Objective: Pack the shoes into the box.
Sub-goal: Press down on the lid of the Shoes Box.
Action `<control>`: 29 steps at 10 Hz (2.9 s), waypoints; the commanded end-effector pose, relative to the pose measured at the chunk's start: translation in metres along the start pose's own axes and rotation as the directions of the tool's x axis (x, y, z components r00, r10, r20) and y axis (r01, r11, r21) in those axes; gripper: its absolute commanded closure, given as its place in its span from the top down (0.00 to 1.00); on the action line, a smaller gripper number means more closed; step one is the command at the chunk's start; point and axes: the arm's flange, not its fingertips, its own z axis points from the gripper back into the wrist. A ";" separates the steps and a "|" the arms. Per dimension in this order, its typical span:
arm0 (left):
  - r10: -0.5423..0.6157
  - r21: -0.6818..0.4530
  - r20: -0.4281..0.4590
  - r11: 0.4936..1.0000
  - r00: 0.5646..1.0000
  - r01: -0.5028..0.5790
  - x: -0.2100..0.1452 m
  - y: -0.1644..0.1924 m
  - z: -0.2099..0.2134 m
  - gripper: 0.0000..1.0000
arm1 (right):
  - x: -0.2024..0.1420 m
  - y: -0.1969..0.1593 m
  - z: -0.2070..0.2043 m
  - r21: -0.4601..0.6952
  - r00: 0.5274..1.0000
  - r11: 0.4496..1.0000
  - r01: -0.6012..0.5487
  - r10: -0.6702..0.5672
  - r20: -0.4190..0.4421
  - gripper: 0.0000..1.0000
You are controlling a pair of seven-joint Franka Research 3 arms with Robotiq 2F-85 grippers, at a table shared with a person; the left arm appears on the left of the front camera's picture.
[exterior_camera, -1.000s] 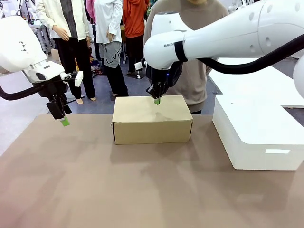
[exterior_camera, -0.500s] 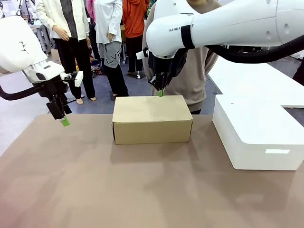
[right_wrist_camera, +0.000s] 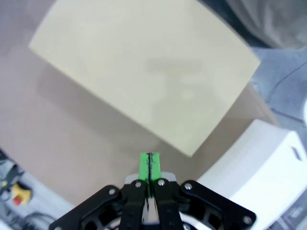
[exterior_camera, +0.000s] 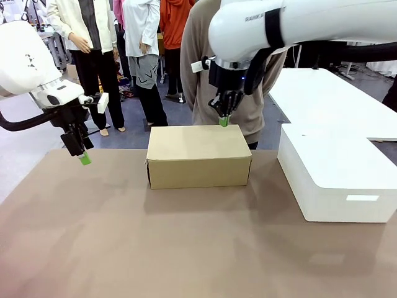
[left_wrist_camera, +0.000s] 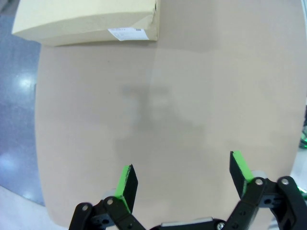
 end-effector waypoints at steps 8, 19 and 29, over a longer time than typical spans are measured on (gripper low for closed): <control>-0.008 -0.002 -0.004 1.000 1.000 0.008 -0.003 0.000 0.003 1.00 | -0.149 0.043 0.015 0.035 0.999 0.998 -0.047 0.047 0.013 1.00; -0.008 -0.002 -0.004 1.000 1.000 0.008 -0.003 0.000 0.003 1.00 | -0.183 0.073 -0.036 0.024 0.998 0.998 -0.059 0.060 -0.018 1.00; -0.008 -0.002 -0.004 1.000 1.000 0.008 -0.003 0.000 0.003 1.00 | -0.183 0.073 -0.036 0.024 0.998 0.998 -0.059 0.060 -0.018 1.00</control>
